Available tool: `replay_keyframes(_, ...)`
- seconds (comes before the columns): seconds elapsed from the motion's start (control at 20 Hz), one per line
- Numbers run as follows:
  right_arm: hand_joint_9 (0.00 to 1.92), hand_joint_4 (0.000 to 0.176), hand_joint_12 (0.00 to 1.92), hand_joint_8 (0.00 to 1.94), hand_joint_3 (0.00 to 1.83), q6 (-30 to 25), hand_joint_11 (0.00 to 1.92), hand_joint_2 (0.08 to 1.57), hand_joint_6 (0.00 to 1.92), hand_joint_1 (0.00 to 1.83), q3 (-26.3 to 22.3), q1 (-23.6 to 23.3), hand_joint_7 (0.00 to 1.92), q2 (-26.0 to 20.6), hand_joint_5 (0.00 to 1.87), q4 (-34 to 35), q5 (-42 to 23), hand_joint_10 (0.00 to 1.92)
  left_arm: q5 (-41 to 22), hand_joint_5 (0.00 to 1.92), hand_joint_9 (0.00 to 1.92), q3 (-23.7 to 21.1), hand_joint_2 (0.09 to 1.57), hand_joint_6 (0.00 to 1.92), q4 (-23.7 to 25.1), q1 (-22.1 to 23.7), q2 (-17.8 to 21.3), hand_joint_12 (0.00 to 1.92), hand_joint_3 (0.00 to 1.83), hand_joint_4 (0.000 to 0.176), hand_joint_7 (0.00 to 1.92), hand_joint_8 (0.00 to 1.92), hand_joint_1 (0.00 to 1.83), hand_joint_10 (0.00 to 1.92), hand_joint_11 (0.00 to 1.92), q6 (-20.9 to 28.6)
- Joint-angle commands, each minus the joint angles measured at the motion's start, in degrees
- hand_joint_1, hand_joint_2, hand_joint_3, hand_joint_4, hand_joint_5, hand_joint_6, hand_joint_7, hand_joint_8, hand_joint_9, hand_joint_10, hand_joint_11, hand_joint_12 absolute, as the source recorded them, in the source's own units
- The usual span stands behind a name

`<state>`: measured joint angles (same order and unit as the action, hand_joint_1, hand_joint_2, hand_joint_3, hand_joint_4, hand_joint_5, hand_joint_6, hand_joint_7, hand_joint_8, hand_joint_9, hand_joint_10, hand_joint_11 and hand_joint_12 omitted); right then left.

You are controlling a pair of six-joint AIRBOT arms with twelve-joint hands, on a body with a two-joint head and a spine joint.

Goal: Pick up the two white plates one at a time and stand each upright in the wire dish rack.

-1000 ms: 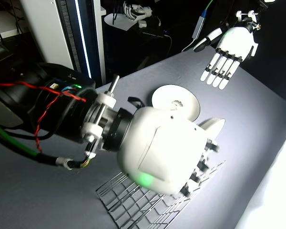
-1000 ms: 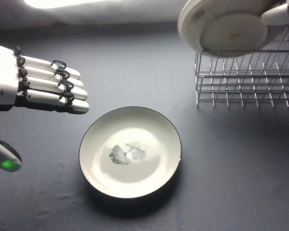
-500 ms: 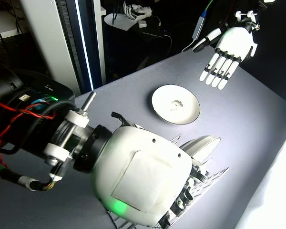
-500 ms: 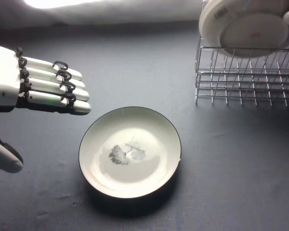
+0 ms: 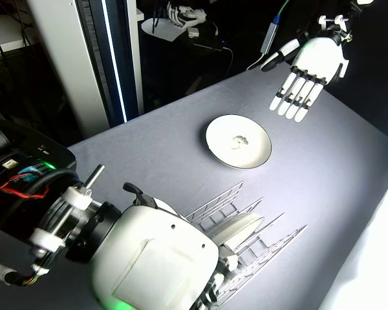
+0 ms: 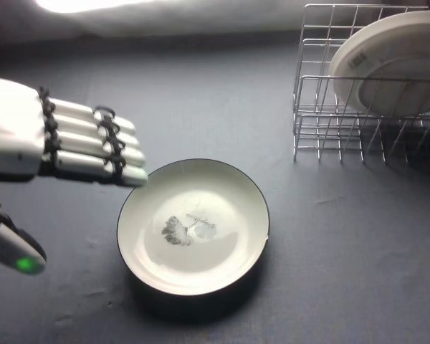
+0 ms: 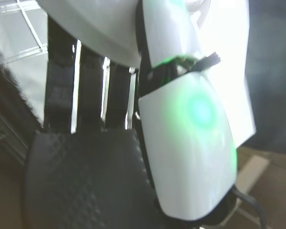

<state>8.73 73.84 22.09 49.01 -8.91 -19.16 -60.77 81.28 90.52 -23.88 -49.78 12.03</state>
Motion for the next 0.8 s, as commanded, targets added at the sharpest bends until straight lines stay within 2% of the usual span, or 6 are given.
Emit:
replay_keyframes(0.0,0.9,0.0,1.55,0.82,0.0,-0.37,0.79,1.12,1.12,1.48,0.37,0.08,1.0,-0.4,0.88,0.02,-5.98,1.04,-1.68,0.0,0.0,-0.37,1.1,0.0,-5.07,-0.23,0.13,0.0,0.0,0.0,0.0,0.0,0.0,0.0,0.0,0.0)
replay_keyframes(0.05,0.86,0.0,1.11,0.91,0.0,-0.34,0.72,1.14,1.23,1.37,0.37,0.23,0.99,-0.35,0.82,-0.33,-6.05,1.24,-1.68,0.0,0.0,-0.76,1.1,0.0,-5.09,-0.99,-0.02,0.0,0.0,0.0,0.0,0.0,0.0,0.0,0.0,-0.45)
replay_keyframes(0.15,0.85,0.0,1.08,0.46,0.0,-0.32,0.61,1.18,1.21,1.15,0.53,0.21,0.89,0.35,0.83,-1.54,-6.06,0.45,-0.54,0.0,0.0,-1.35,1.09,0.0,-5.71,-2.71,0.36,0.0,0.0,0.0,0.0,0.0,0.0,0.0,0.0,-0.6)
replay_keyframes(0.25,0.81,0.0,1.09,0.09,0.0,-0.21,0.45,1.11,0.27,1.25,0.47,0.46,0.85,0.23,0.74,-2.17,-6.99,0.2,-0.02,0.0,0.0,-0.41,1.09,0.0,-6.24,-3.74,-0.82,0.0,0.0,0.0,0.0,0.0,0.0,0.0,0.0,-0.77)
replay_keyframes(0.35,0.72,0.0,1.1,0.01,0.0,-0.22,0.29,1.09,0.05,1.21,0.38,-0.8,0.75,0.27,0.68,-2.55,-7.1,0.06,0.31,0.01,0.0,-0.69,1.08,0.0,-6.27,-4.27,-1.25,0.0,0.0,0.0,0.0,0.0,0.0,0.0,0.0,-1.75)
replay_keyframes(0.75,0.02,0.0,0.36,0.0,0.0,-0.25,0.0,0.97,0.0,0.89,-3.86,-5.46,0.03,0.13,0.07,-10.2,-10.81,0.0,3.86,0.0,0.0,-2.61,1.1,0.0,-8.95,-4.95,-2.92,0.0,0.0,0.0,0.0,0.0,0.0,0.0,0.0,-6.5)
